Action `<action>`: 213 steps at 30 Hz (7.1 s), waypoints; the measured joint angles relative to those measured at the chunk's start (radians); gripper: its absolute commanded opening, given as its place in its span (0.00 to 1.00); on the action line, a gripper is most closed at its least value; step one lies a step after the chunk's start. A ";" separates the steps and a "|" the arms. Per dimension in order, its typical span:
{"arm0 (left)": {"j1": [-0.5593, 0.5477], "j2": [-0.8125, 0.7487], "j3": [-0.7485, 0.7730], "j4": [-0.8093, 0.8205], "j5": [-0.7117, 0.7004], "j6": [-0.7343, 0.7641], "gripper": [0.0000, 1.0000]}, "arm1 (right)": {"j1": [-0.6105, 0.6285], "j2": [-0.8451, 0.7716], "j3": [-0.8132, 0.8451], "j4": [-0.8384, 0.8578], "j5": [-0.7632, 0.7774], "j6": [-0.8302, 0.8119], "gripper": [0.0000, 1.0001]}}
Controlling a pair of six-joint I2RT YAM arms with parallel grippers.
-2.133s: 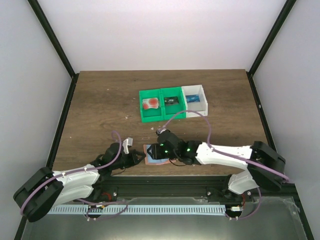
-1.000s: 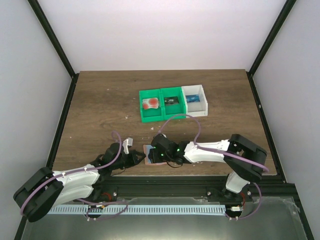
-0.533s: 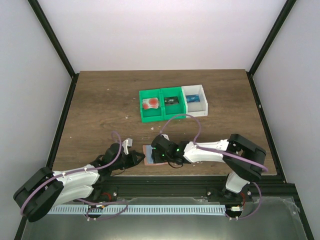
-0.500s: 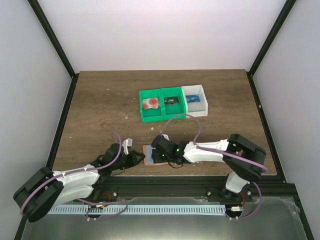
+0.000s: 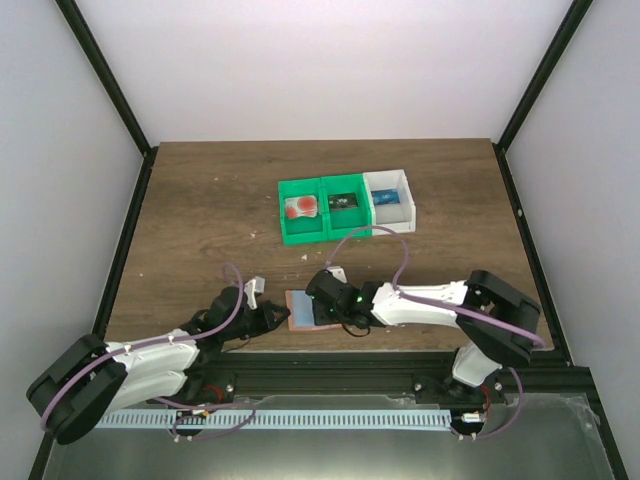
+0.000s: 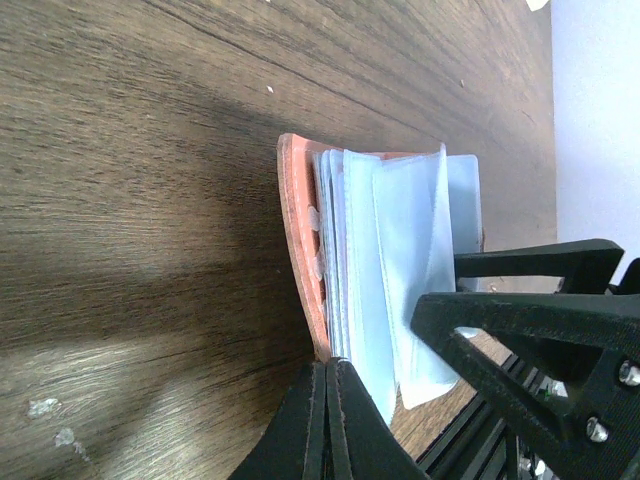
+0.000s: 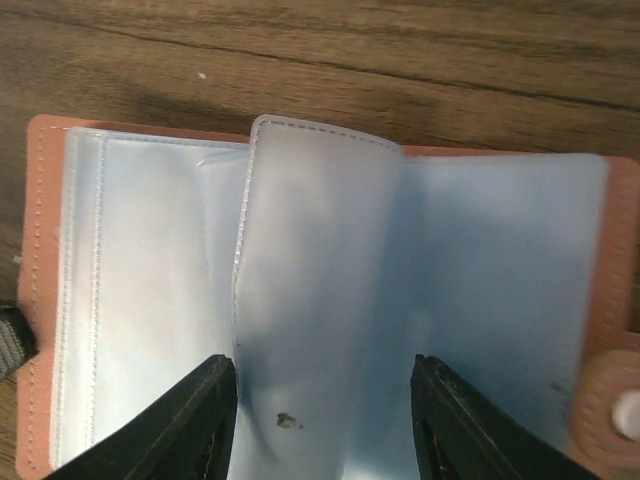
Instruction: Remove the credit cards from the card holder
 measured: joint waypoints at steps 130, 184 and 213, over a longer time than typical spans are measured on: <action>-0.011 0.018 -0.005 0.011 -0.001 -0.003 0.00 | 0.051 0.071 0.095 0.033 -0.058 -0.055 0.55; -0.013 0.017 -0.016 0.013 -0.002 -0.004 0.00 | 0.049 -0.039 0.070 -0.297 0.193 0.029 0.52; -0.020 0.068 -0.014 0.030 0.000 -0.004 0.00 | 0.049 0.052 0.098 -0.028 -0.038 -0.078 0.62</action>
